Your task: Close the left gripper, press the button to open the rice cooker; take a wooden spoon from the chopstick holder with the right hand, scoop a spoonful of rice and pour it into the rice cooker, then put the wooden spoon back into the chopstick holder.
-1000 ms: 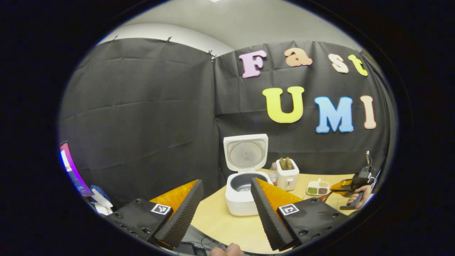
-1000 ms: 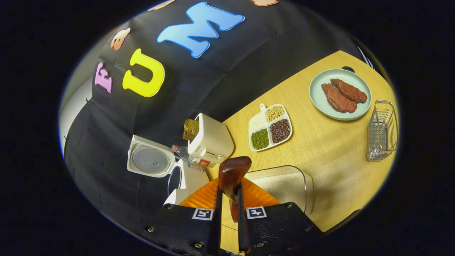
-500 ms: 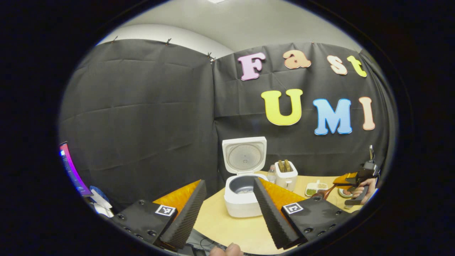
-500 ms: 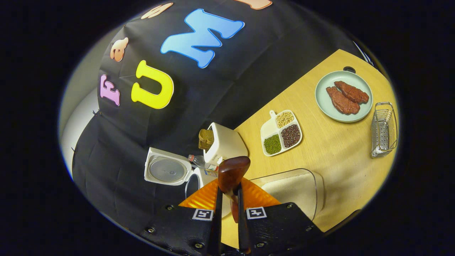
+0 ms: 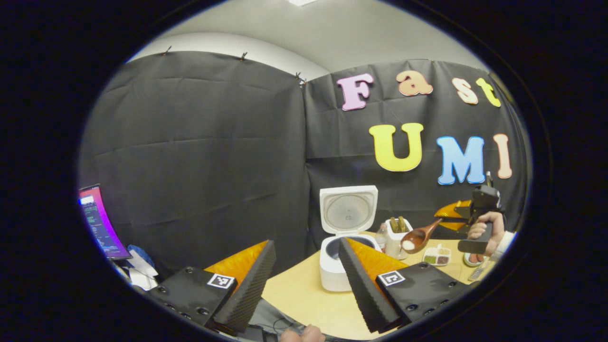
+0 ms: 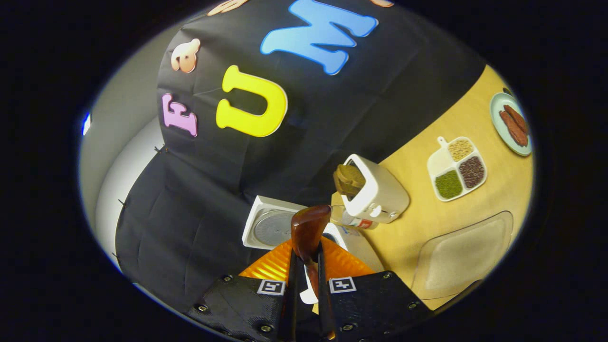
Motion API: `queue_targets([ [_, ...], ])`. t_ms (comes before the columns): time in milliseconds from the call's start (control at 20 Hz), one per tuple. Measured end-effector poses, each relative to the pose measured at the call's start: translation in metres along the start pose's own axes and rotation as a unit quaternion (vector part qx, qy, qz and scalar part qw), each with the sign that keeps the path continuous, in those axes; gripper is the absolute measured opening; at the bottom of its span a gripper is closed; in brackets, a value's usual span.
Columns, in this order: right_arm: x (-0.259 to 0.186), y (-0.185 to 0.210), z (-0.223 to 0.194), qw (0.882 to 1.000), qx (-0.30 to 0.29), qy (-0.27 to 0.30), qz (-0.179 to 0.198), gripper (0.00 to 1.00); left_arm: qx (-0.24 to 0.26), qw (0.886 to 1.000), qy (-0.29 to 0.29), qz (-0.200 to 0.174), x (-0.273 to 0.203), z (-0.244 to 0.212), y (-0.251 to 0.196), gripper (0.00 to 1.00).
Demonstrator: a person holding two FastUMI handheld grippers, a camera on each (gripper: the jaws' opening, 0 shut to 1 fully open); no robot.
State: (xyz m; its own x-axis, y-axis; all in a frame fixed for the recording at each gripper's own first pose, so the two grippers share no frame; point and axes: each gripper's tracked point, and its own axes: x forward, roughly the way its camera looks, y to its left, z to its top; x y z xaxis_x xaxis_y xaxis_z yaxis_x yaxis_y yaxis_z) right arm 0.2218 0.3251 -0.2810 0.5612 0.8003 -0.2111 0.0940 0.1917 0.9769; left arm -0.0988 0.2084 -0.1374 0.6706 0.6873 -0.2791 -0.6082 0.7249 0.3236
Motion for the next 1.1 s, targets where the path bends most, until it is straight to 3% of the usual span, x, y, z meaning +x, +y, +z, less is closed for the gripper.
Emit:
queue_targets([
  [250,0.081,0.041,-0.043,0.995,-0.096,0.029,0.0,0.19,-0.02,1.0,0.011,0.02,0.001,-0.006,0.019,0.96],
  [500,0.143,0.034,-0.087,0.98,-0.183,0.067,-0.028,0.19,-0.029,0.998,0.025,0.054,0.002,-0.021,0.052,0.94],
  [850,0.195,-0.014,-0.126,0.949,-0.283,0.111,-0.083,0.19,-0.021,0.995,0.035,0.091,-0.004,-0.034,0.08,0.94],
  [1000,0.196,-0.016,-0.144,0.933,-0.324,0.132,-0.083,0.19,-0.033,0.993,0.044,0.103,-0.007,-0.037,0.08,0.94],
  [1100,0.191,-0.011,-0.158,0.916,-0.368,0.146,-0.067,0.19,-0.043,0.992,0.048,0.111,-0.007,-0.044,0.081,0.94],
])
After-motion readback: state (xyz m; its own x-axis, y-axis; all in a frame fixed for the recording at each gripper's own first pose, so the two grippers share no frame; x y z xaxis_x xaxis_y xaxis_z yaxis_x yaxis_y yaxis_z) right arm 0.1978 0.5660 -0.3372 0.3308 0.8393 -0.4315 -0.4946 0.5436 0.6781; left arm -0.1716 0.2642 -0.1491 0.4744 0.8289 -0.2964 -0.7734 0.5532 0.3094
